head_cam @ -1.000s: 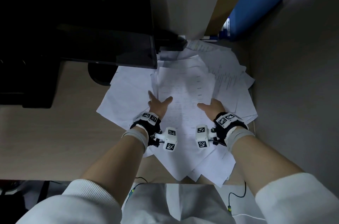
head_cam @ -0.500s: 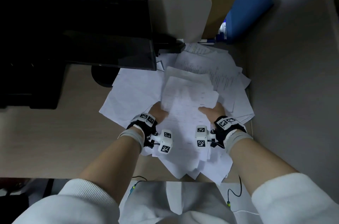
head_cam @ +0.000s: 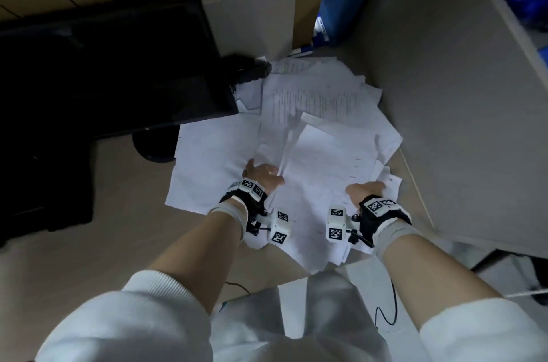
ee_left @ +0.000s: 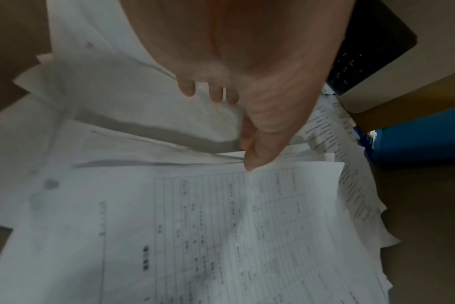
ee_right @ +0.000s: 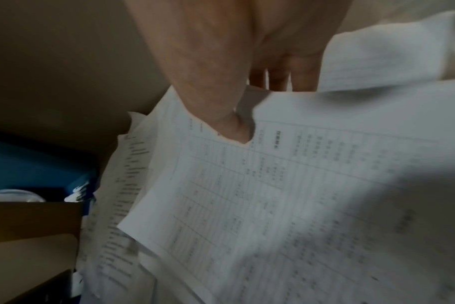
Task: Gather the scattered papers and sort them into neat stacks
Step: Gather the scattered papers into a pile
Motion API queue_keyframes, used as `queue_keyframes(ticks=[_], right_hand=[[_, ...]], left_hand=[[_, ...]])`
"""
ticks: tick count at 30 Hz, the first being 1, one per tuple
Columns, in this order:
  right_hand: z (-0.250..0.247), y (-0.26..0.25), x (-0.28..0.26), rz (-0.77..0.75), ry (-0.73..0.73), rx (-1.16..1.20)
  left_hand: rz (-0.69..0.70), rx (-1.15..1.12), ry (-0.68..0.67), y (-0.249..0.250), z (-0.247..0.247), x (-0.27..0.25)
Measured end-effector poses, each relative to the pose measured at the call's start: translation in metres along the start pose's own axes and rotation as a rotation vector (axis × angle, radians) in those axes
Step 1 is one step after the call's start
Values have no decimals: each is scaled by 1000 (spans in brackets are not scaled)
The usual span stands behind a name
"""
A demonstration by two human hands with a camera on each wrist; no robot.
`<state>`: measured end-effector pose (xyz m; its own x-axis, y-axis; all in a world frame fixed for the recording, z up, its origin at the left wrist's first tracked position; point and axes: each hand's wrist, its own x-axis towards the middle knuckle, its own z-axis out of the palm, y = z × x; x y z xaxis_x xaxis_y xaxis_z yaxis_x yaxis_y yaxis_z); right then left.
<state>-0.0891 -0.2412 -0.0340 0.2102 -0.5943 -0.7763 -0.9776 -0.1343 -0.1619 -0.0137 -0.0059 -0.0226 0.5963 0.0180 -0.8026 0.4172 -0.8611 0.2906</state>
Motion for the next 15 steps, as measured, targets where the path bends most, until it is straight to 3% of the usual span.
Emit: queue_keyframes(ticks=[5,10,15], right_hand=[[24,28,-18,49,-46,25],[24,34,-24,-164,107,123],[14,23,-35,-320,191,120]], left_hand=[[36,-102,10,-13,-4,1],[-4,-62,140,-33,-3,-2],[-34,223,55,-52,-10,-28]])
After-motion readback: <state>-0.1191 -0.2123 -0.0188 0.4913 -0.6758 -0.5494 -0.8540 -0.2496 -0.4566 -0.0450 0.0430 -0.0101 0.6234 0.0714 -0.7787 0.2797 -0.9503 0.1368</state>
